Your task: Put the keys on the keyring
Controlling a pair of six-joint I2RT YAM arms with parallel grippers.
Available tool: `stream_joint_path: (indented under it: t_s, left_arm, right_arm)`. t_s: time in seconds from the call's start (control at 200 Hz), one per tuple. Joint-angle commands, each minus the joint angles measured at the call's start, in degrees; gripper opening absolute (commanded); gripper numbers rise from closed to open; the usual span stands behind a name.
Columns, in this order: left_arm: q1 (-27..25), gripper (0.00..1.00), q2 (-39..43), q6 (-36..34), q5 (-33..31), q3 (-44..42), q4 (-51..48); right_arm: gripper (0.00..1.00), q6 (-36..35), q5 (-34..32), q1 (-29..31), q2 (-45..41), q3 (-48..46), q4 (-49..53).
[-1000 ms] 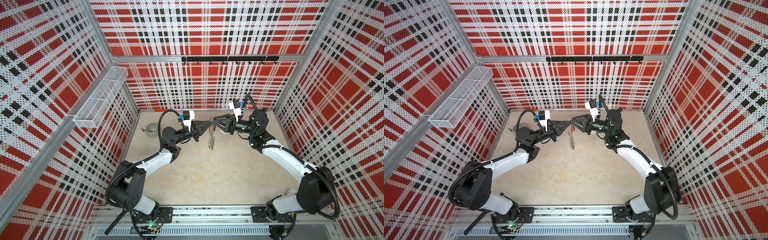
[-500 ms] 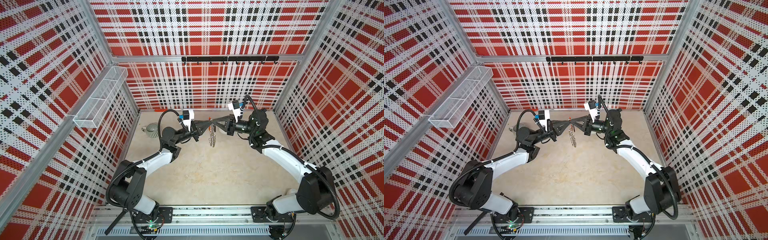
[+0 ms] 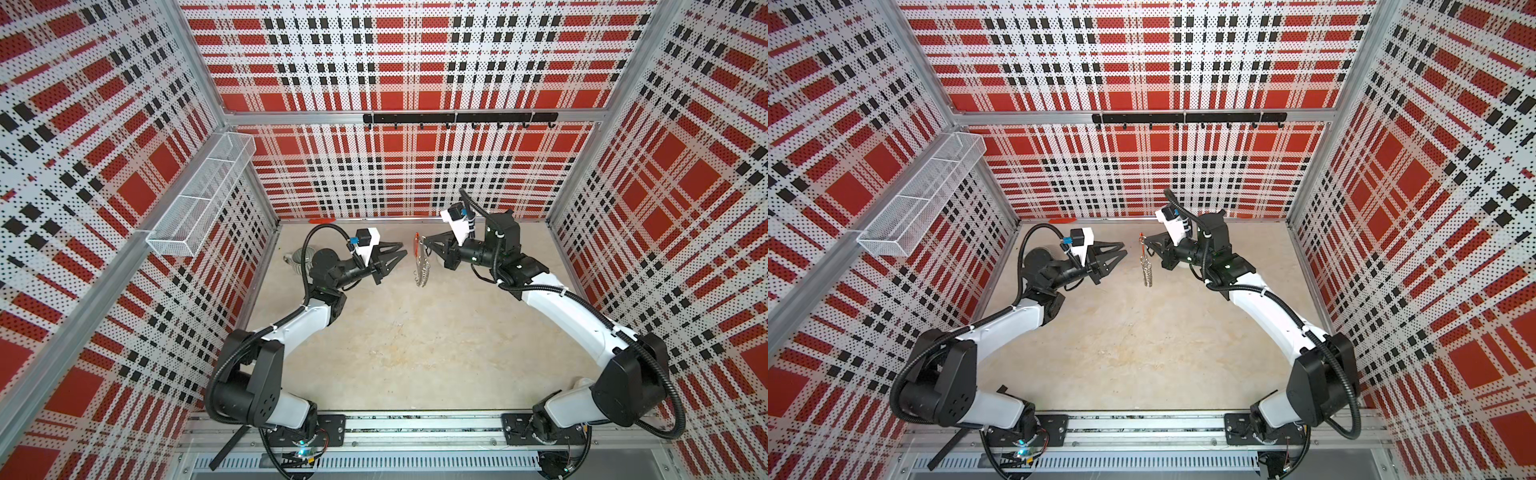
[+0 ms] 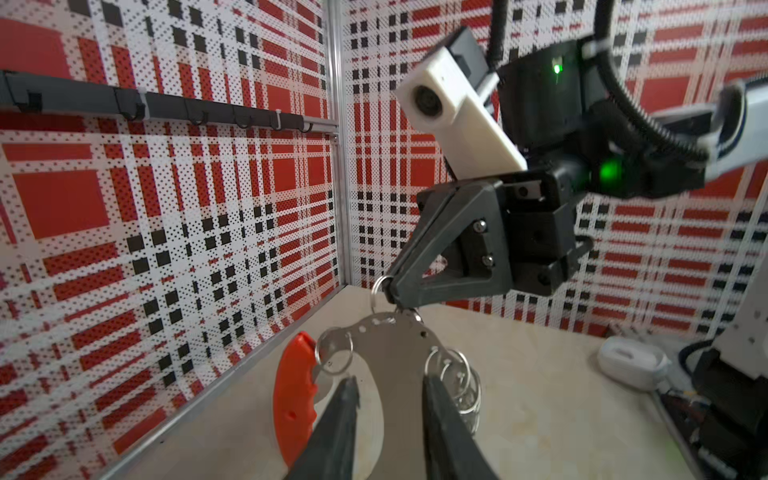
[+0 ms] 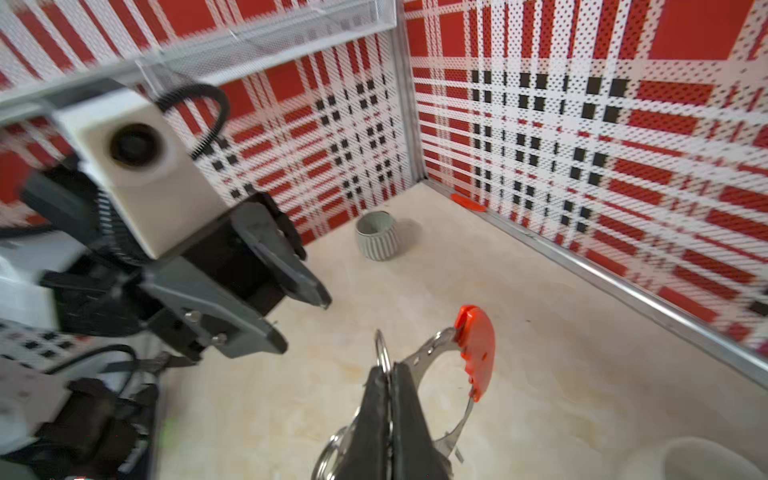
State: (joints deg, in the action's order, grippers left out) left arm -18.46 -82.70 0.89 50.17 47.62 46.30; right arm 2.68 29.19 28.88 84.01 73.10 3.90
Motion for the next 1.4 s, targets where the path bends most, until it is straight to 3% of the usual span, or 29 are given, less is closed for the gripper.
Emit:
stream_joint_path:
  t_s: [0.0,0.145,0.246,0.787,1.393]
  left_arm:
    - [-0.2,0.32,1.8,-22.6,2.5,6.2,-25.0]
    - [-1.0,0.33,-1.0,-37.3,1.5,15.4,-46.4]
    - [-1.7,0.33,-2.9,-40.8,1.7,19.3,-52.3]
    - [-2.5,0.24,-4.7,-41.4,3.1,23.0,-54.2]
    - [-3.1,0.25,-6.8,-39.6,3.7,24.8,-54.1]
  right_arm:
    - [0.00,-12.7,-11.4,1.8,0.7,2.5,8.4]
    - [0.00,-14.5,-10.9,3.1,-0.4,1.5,8.5]
    - [0.00,-15.0,-11.1,4.4,-0.7,1.3,8.9]
    - [0.00,-15.9,-11.9,7.2,0.1,2.7,11.0]
    - [0.00,-15.8,-11.4,7.7,0.6,3.6,12.1]
